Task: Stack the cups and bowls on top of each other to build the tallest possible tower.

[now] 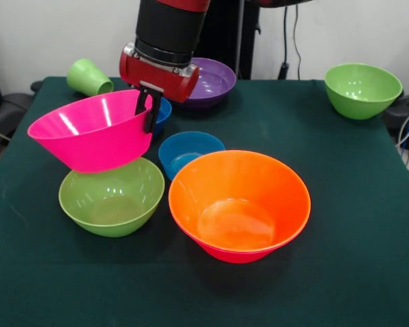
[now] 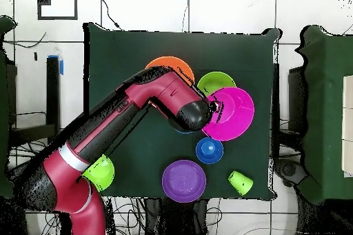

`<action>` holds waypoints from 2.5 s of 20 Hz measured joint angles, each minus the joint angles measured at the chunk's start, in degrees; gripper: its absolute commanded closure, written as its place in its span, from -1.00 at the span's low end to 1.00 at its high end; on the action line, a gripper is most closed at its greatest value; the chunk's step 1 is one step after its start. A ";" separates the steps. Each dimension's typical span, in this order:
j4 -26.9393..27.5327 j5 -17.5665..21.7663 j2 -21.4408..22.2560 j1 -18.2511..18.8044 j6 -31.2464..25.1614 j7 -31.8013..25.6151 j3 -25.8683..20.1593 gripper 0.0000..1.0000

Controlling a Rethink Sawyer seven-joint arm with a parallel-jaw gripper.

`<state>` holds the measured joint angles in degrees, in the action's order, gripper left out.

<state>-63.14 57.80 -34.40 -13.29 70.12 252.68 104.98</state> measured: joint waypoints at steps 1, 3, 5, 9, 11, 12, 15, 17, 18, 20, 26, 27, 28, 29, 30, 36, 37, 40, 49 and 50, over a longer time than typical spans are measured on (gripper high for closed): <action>0.00 -0.45 -0.32 0.24 0.96 0.00 0.99 1.00; 0.01 -0.96 -0.69 0.44 2.42 0.00 2.11 1.00; 0.01 -1.26 -0.94 0.51 3.68 0.01 2.93 1.00; 0.00 -1.84 -1.15 0.50 6.51 0.01 4.36 1.00; 0.00 -2.02 -1.15 0.50 7.88 0.01 5.01 1.00; 0.00 -2.08 -1.15 0.50 8.16 0.01 5.17 1.00; 0.01 -2.21 -1.17 0.50 8.57 0.01 5.71 1.00; 0.01 -2.33 -1.16 0.50 8.58 0.01 5.94 1.00; 0.01 -2.37 -1.17 0.50 8.58 0.01 6.00 1.00; 0.01 -2.45 -1.16 0.50 8.58 0.01 6.05 1.00; 0.00 -2.73 -1.16 0.48 8.57 0.01 5.86 1.00; -0.01 -2.73 -1.15 0.44 8.57 0.01 5.62 1.00; -0.01 -2.71 -1.14 0.40 8.57 0.01 5.42 1.00; -0.04 -2.71 -1.12 0.36 8.57 0.01 5.20 1.00; -0.06 -2.71 -1.11 0.32 8.57 0.07 5.07 1.00; -0.25 -2.69 -0.92 -0.01 8.55 1.28 3.87 1.00; -0.27 -2.69 -0.87 -0.06 8.54 1.56 3.69 1.00; -0.42 -2.68 -0.61 -0.34 8.54 3.23 2.82 1.00; -0.55 -2.71 0.98 -1.72 6.53 7.21 -1.12 1.00; -0.55 -2.70 1.19 -1.89 6.10 7.31 -1.65 1.00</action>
<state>-63.69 55.10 -33.21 -15.18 76.23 259.99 103.33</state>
